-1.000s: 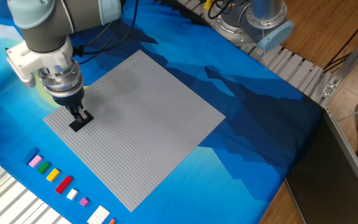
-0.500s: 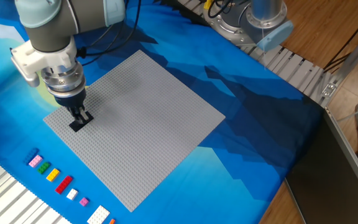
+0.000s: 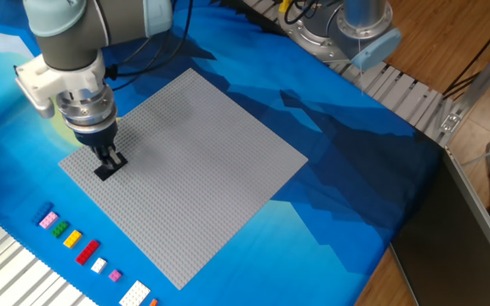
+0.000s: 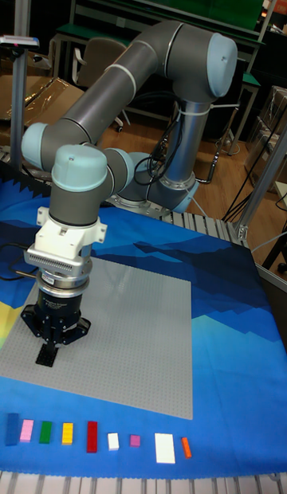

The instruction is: Stack small Lego blocks one on top of the other

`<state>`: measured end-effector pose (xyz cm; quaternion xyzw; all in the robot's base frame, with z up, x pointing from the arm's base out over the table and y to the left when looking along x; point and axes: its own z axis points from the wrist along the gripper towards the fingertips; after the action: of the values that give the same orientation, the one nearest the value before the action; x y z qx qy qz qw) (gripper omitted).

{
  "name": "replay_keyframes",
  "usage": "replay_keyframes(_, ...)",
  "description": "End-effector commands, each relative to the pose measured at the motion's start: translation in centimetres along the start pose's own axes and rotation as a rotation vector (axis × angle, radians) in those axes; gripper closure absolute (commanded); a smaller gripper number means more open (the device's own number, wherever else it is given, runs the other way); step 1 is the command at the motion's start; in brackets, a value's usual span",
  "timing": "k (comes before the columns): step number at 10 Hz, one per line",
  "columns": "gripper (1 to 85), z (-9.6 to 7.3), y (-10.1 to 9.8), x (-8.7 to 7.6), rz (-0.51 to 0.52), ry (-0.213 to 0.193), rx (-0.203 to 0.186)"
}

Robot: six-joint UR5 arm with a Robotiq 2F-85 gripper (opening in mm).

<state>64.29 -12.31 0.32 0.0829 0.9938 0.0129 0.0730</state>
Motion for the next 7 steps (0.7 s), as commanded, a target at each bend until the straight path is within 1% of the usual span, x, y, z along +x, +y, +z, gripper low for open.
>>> replay_keyframes(1,84.7,0.0,0.2,-0.4,0.000,-0.015,-0.024)
replay_keyframes(2,84.7,0.0,0.4,-0.7,-0.004,-0.026,-0.036)
replay_keyframes(4,84.7,-0.3,0.2,-0.6,-0.009,-0.012,-0.032)
replay_keyframes(5,84.7,-1.1,-0.2,-0.2,-0.015,0.018,-0.021)
replay_keyframes(6,84.7,-2.3,-0.6,0.5,-0.020,0.064,-0.013)
replay_keyframes(7,84.7,-3.2,-1.0,0.8,-0.020,0.088,-0.006)
